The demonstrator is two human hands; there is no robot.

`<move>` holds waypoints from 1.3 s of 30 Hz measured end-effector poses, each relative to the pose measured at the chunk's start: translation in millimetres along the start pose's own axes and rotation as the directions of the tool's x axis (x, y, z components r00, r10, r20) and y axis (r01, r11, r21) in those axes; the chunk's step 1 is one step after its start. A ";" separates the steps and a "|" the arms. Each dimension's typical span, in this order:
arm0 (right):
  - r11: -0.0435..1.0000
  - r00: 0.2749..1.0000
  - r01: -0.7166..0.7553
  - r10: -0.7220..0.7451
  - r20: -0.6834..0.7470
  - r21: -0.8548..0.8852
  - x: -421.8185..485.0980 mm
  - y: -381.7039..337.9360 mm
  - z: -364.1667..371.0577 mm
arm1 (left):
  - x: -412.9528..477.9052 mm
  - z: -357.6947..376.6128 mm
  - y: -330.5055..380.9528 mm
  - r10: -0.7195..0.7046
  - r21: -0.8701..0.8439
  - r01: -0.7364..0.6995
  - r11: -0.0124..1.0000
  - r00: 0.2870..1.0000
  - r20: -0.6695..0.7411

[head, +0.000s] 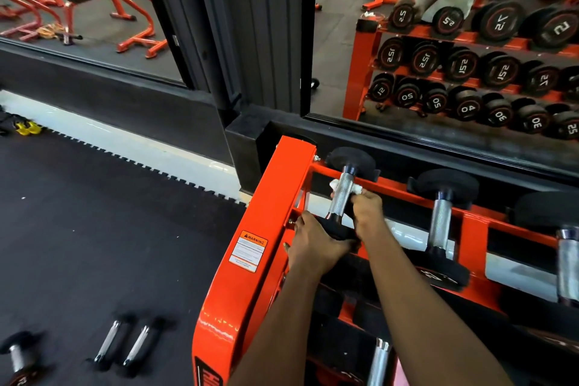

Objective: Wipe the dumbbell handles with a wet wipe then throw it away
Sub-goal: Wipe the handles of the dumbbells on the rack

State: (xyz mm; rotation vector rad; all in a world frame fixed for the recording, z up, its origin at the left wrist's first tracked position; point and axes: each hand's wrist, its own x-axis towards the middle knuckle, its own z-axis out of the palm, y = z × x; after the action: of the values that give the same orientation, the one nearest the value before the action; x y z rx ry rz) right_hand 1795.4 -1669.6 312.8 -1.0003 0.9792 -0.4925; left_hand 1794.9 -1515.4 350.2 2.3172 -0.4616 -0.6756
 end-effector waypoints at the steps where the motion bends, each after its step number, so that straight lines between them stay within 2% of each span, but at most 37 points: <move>1: 0.996 1.000 0.002 0.001 0.030 -0.092 -3.2 2.5 -4.7 | -0.3 0.7 -1.4 0.001 0.004 -0.001 1.000 1.000 0.004; 3: 0.988 0.999 0.022 -0.016 0.035 -0.156 -1.1 0.9 -8.9 | 0.9 0.0 -4.1 -0.001 0.004 0.001 1.000 1.000 0.007; 6: 0.997 0.998 0.060 -0.061 -0.012 -0.052 1.9 -17.4 3.7 | 4.3 0.0 -1.8 -0.011 0.005 0.011 1.000 1.000 0.007; 7: 0.999 0.998 0.054 -0.054 -0.018 -0.001 3.9 -19.4 6.1 | 4.2 0.4 -1.3 -0.008 0.007 0.008 1.000 1.000 0.010; 9: 1.000 1.000 0.007 -0.007 0.018 -0.006 -1.8 -17.4 4.8 | 2.0 0.1 -1.7 0.000 0.006 0.000 1.000 1.000 0.011; 12: 0.956 0.995 0.009 0.020 0.096 -0.294 -10.1 2.1 -13.5 | 1.5 -1.2 -1.8 0.000 0.000 0.000 1.000 1.000 -0.001; 14: 0.919 0.992 0.030 0.020 0.124 -0.393 -15.3 8.9 -21.9 | 1.3 -0.7 -1.9 0.000 0.013 0.000 1.000 1.000 0.007; 16: 0.917 0.996 0.036 0.001 0.092 -0.396 -11.7 3.4 -18.4 | 1.5 0.3 -2.5 0.002 0.006 -0.002 1.000 1.000 0.007; 20: 0.955 1.000 0.014 -0.022 -0.022 -0.296 5.2 -7.9 -2.9 | 3.4 -1.9 -2.0 -0.012 0.002 0.012 1.000 1.000 0.005; 27: 0.850 0.996 0.088 -0.074 0.049 -0.519 -8.0 24.2 -27.2 | -0.8 -2.4 -1.0 -0.007 0.001 0.007 1.000 1.000 -0.010; 30: 0.820 0.990 0.119 -0.142 0.002 -0.559 0.5 44.4 -43.0 | -0.4 -1.1 -2.4 -0.025 0.006 0.025 1.000 1.000 -0.004; 34: 0.869 0.977 0.161 -0.209 -0.050 -0.469 -40.2 15.9 -45.0 | -4.5 -3.4 3.3 -0.015 0.047 0.015 0.999 1.000 -0.001; 39: 0.955 0.980 0.116 -0.154 -0.125 -0.272 -101.9 -28.1 -64.7 | -6.0 -8.6 9.6 -0.014 0.210 0.012 0.978 1.000 0.008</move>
State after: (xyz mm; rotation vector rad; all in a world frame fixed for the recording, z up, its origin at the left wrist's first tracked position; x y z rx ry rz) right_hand 1690.7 -1638.6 371.3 -1.2910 1.1317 -0.5648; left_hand 1793.7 -1515.0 364.4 2.5180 -0.5458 -0.6723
